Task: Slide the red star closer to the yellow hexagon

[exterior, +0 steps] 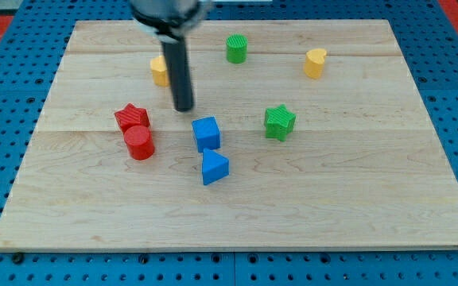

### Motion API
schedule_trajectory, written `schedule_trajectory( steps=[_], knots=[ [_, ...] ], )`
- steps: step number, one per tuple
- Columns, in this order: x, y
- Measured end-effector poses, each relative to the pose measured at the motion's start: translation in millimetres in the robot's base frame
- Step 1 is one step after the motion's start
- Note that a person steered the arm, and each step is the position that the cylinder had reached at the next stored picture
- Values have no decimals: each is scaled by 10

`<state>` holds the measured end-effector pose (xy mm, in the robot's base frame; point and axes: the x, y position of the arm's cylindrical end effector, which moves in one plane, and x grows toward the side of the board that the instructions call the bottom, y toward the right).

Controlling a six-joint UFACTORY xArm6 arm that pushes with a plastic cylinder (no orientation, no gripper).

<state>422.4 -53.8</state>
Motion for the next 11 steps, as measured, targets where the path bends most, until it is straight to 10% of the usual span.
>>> schedule_trajectory(
  steps=[5,11],
  knots=[
    [153,-2210],
    [-156,-1220]
  ],
)
